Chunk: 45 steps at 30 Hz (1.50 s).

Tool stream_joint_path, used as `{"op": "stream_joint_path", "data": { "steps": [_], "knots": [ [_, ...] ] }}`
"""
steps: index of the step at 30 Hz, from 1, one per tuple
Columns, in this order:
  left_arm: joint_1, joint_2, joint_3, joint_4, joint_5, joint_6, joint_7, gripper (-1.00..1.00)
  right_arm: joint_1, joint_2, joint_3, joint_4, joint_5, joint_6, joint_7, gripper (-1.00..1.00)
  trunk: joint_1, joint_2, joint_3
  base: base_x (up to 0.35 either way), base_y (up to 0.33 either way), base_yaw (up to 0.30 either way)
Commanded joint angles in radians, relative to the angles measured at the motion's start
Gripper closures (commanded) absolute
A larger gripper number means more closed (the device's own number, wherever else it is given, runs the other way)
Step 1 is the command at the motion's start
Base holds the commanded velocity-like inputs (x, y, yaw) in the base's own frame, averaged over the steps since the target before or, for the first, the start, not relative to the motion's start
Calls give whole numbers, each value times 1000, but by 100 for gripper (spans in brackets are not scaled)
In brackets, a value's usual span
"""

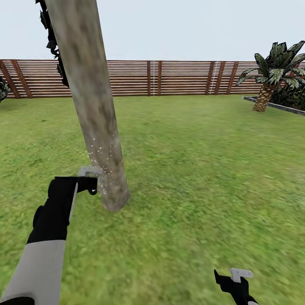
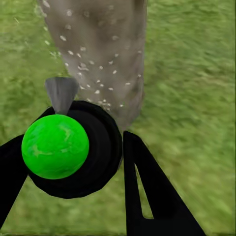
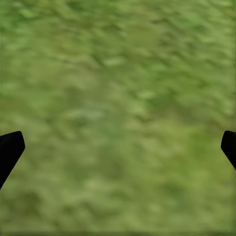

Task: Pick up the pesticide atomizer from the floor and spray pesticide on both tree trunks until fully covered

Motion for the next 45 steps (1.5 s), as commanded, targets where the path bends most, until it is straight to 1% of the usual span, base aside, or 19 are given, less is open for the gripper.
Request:
{"op": "stream_joint_path", "data": {
  "steps": [1, 2, 4, 5, 6, 7, 8, 9, 11, 12, 13, 14, 15, 18, 21, 23, 25, 34, 45],
  "knots": [
    [14, 1, 1, 1, 2, -2, 1, 100, 0, 0, 0, 0, 0, 0, 0, -100, 0, 0, 0, 0, 0, 0],
    [68, 1, 0, 3, 2, -11, 6, 100, 0, 0, 0, 0, 0, 0, 0, -100, 0, 0, 0, 0, 0, 0],
    [146, -5, -2, 4, 4, -21, 15, 100, 0, 0, 0, 0, 0, 0, 0, -100, 0, 0, 0, 0, 0, 0],
    [188, -6, 2, 6, 5, -53, 18, 100, 0, 0, 0, 0, 0, 0, 0, -100, 0, 0, 0, 0, 0, 0],
    [207, -6, 4, 11, 5, -82, 19, 100, 0, 0, 0, 0, 0, 0, 0, -100, 0, 0, 0, 0, 0, 0],
    [242, -6, 25, 31, 6, -153, 26, 100, 0, 0, 0, 0, 0, 0, 0, -100, 0, 0, 0, 0, 0, 0],
    [259, -6, 50, 57, 7, -206, 34, 100, 0, 0, 0, 0, 0, 0, 0, -100, 0, 0, 0, 0, 0, 0],
    [266, -7, 67, 84, 7, -237, 42, 100, 0, 0, 0, 0, -1, 0, 0, -100, 0, 0, 0, 0, 0, 0],
    [276, -7, 100, 205, 7, -333, 57, 100, 0, -1, -1, 0, -1, -1, 0, -100, 0, 0, 0, 0, 0, 0],
    [278, -7, 135, 321, 8, -443, 65, 100, 1, -1, -1, 0, -1, -1, 0, -100, 0, 0, 0, 0, 0, 0],
    [279, -7, 171, 384, 8, -514, 80, 100, 1, -1, -1, 0, -1, -1, 0, -100, 0, 0, 0, 0, 0, 0],
    [278, -7, 195, 425, 9, -557, 98, 100, 1, -1, 0, 0, 0, -1, 0, -100, 0, 0, 0, 0, 0, 0],
    [278, -7, 222, 486, 10, -616, 135, 100, 1, -2, -1, 0, 0, -2, 0, -100, 0, 0, 0, 0, 0, 0],
    [271, -8, 243, 596, 15, -723, 233, 100, 2, -2, 0, 0, 0, -2, 0, -100, 0, 0, 0, 0, 0, 0],
    [268, -14, 241, 622, 19, -753, 280, 100, 3, -2, 0, 0, 1, -2, 1, -100, 0, 0, 0, 0, 0, 0],
    [268, -28, 240, 628, 18, -758, 291, 100, 3, -2, 0, 0, 1, -2, 1, -100, 0, 0, 0, 0, -10, 0],
    [269, -34, 241, 630, 16, -759, 295, 100, 3, -1, 0, 0, 2, -2, 1, -100, 0, 0, 0, 0, -142, 15],
    [277, -33, 254, 636, 20, -760, 296, 100, 12, 0, 0, -1, 0, -2, 2, -100, 0, 0, 0, 54, -260, 170],
    [277, -36, 260, 640, 22, -760, 296, 100, 14, -1, 0, -1, 0, -2, 1, -100, 0, 0, 0, 220, -201, 8]
  ]
}}
